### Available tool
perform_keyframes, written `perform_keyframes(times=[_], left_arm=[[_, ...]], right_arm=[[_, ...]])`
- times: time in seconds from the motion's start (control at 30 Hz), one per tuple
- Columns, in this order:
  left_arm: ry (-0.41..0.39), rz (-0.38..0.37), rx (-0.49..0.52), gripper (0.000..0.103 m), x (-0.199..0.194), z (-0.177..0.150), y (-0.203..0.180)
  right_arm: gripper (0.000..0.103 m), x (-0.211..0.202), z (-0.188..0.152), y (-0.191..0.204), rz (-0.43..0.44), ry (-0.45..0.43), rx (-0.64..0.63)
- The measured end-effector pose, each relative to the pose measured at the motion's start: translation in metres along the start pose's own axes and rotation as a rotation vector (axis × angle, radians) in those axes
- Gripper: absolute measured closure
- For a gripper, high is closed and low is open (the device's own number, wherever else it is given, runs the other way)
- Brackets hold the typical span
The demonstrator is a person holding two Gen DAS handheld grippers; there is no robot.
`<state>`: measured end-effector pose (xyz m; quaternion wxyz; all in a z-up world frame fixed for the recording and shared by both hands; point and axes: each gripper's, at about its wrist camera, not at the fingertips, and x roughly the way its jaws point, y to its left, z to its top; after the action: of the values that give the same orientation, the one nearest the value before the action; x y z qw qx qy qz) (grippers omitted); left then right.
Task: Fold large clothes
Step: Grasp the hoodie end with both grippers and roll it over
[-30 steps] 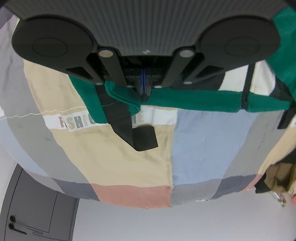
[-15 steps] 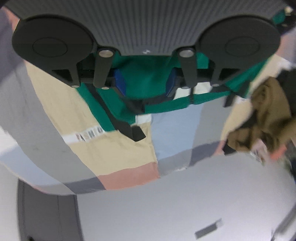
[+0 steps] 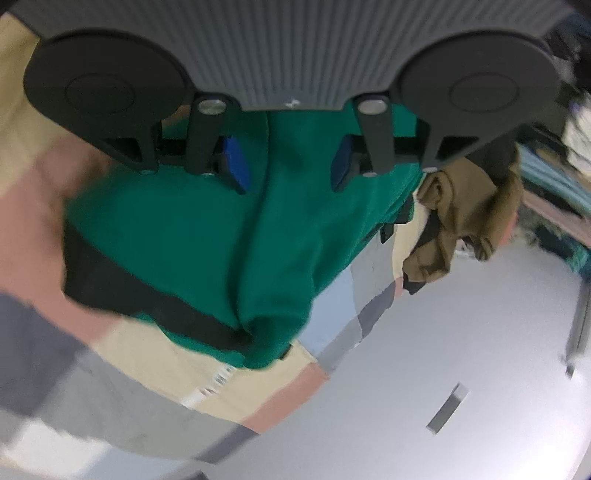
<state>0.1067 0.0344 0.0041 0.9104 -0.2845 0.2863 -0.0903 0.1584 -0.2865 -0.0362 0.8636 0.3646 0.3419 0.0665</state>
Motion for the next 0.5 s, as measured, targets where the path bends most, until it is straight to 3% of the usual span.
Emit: perform_keyframes(times=[0.17,0.3,0.5], left_arm=[[0.028,-0.024,-0.170,0.021,-0.010,-0.005,0.017],[0.012,-0.013,-0.238,0.020,-0.023,-0.008,0.023],[0.026,0.017,-0.331,0.020,-0.029,-0.016,0.037]], right_arm=[[0.019,-0.008,-0.016,-0.026,0.085,0.011,0.202],[0.017,-0.004,-0.025,-0.043,0.103,0.040,0.352],[0.017,0.011,-0.031,-0.059,0.093,0.069,0.458]])
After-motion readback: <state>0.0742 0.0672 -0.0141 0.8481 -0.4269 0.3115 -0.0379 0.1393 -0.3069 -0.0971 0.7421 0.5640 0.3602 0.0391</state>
